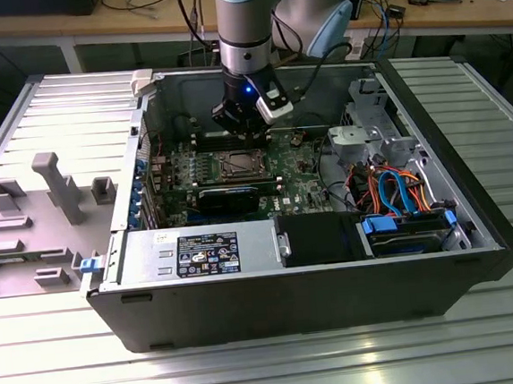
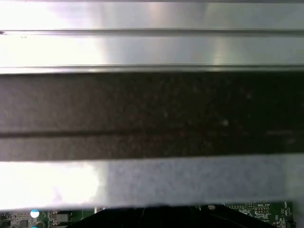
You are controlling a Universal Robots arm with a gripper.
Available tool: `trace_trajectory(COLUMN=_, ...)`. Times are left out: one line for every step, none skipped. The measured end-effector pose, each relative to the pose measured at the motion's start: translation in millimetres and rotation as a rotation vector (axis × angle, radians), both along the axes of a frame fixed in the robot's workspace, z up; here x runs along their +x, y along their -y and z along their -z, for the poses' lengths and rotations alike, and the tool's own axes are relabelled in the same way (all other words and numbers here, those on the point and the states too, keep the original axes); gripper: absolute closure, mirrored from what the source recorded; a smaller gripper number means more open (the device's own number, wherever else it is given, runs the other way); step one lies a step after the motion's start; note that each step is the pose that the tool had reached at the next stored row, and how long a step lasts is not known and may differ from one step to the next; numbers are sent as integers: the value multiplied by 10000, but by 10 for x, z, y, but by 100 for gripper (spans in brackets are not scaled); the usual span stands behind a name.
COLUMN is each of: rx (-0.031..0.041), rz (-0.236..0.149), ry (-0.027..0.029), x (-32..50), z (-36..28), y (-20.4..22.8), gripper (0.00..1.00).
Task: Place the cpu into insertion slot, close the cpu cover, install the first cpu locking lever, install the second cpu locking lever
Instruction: 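Install the first cpu locking lever, then install the second cpu locking lever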
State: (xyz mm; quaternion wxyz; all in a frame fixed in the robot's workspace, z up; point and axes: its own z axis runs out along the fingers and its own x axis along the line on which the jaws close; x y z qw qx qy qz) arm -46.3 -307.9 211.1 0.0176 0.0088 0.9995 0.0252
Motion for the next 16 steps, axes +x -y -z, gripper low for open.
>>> trace_trajectory(rx=-8, rz=0, ry=0, x=0, z=0, y=1, gripper=89)
trace_trajectory(rx=-17, rz=0, ry=0, x=0, z=0, y=2, gripper=89)
trace_trajectory(rx=-16, rz=0, ry=0, x=0, z=0, y=2, gripper=89)
trace_trajectory(rx=-15, rz=1, ry=1, x=0, z=1, y=2, gripper=89)
trace_trajectory(rx=-15, rz=2, ry=1, x=0, z=1, y=5, gripper=89)
trace_trajectory(rx=-17, rz=0, ry=0, x=0, z=0, y=10, gripper=89)
trace_trajectory(rx=-16, rz=0, ry=1, x=0, z=0, y=19, gripper=89)
trace_trajectory(rx=-15, rz=1, ry=0, x=0, z=1, y=20, gripper=89)
trace_trajectory(rx=-16, rz=2, ry=0, x=0, z=0, y=21, gripper=89)
trace_trajectory(rx=-18, rz=0, ry=-1, x=0, z=0, y=24, gripper=89)
trace_trajectory(rx=-18, rz=-2, ry=-1, x=0, z=-1, y=28, gripper=89)
trace_trajectory(rx=-16, rz=-1, ry=0, x=0, z=0, y=30, gripper=89)
trace_trajectory(rx=-17, rz=1, ry=0, x=0, z=0, y=30, gripper=89)
trace_trajectory(rx=-16, rz=2, ry=0, x=0, z=0, y=31, gripper=89)
trace_trajectory(rx=-17, rz=0, ry=0, x=0, z=0, y=34, gripper=89)
trace_trajectory(rx=-17, rz=0, ry=0, x=0, z=0, y=37, gripper=89)
